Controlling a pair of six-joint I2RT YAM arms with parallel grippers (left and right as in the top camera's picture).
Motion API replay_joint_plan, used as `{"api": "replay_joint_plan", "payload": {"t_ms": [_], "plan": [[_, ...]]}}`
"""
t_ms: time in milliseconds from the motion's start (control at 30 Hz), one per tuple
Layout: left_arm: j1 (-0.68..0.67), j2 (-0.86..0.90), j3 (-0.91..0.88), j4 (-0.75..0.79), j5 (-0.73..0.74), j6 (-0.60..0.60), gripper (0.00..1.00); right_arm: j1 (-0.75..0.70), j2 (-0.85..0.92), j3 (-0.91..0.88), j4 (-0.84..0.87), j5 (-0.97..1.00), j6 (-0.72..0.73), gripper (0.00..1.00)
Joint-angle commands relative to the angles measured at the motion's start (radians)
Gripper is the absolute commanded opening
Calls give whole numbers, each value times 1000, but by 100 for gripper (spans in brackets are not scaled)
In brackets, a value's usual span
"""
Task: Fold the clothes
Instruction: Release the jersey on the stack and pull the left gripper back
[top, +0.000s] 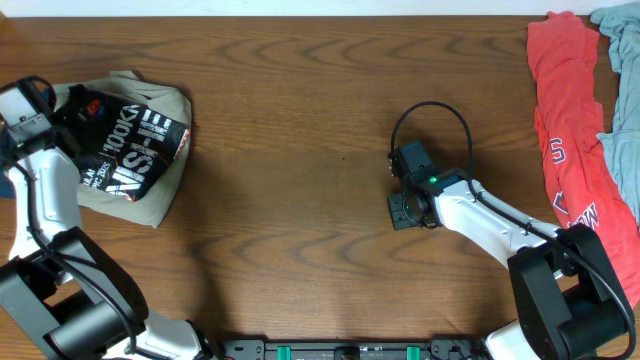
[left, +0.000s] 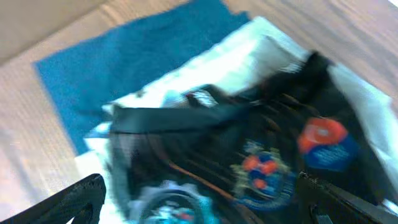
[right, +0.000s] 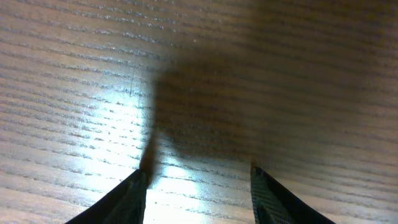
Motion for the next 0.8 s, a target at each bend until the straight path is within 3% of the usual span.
{"api": "replay_joint_plan", "payload": {"t_ms": [0,200,333,567,700,767], "plan": [[23,-59,21,-2,-66,-8,98,-10,10,-13,-15,18,-2,53],[2,-138,21,18,142,-12,98,-10,10,-13,1,17,-1,57],[-60,-143,19,0,308,-12,98,-10,10,-13,13,-2,11,68],[-286,-117,6,-58,327,-11,98,-10,10,-13,82,-121,87,84],[-441,-82,6,-123,327,-11,98,-10,10,-13,122,-169,162,99],[-515,-60,6,-172,327,-11,98,-10,10,-12,142,-201,180,99]]}}
